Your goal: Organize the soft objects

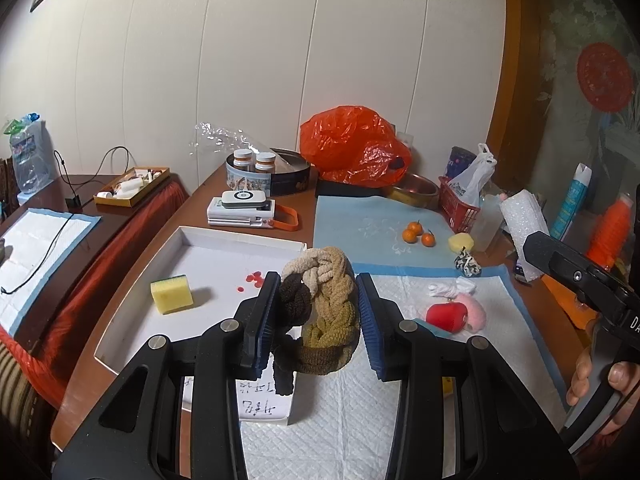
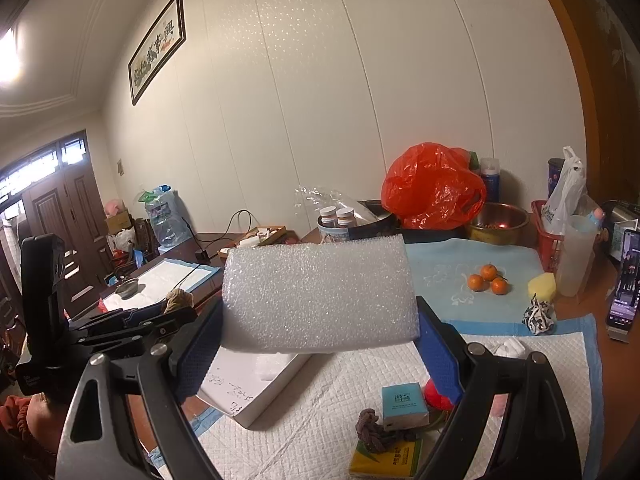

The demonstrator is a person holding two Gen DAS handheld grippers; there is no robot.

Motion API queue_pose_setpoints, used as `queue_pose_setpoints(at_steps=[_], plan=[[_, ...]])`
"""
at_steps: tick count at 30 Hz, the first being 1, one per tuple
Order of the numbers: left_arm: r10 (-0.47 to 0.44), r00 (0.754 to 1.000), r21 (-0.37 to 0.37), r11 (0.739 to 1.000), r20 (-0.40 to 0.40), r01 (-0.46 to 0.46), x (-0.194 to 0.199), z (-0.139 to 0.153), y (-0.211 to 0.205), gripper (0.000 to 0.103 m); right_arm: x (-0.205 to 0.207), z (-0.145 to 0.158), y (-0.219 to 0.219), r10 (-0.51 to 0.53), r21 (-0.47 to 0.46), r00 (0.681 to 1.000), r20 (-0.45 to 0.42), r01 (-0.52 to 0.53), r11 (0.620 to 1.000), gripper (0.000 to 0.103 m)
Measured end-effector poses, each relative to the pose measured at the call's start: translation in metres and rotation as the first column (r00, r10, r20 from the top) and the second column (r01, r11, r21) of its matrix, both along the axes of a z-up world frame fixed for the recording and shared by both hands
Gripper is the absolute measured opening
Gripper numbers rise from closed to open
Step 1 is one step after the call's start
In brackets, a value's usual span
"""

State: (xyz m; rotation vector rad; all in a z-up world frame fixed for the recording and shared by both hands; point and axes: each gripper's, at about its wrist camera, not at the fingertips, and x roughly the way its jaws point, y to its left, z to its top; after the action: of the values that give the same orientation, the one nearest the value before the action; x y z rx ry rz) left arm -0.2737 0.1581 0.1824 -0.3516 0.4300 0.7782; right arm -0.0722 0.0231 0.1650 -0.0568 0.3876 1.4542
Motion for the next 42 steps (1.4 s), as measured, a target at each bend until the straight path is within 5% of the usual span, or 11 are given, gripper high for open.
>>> queue_pose_setpoints(at_steps=[42], plan=[[0.012, 1.000, -0.019, 1.000, -0.004, -0.012, -0.007, -0.009, 0.015, 0.038, -0.006, -0.008, 0.008, 0.008, -0.015, 1.000, -0.004, -0.008, 1.000, 0.089]])
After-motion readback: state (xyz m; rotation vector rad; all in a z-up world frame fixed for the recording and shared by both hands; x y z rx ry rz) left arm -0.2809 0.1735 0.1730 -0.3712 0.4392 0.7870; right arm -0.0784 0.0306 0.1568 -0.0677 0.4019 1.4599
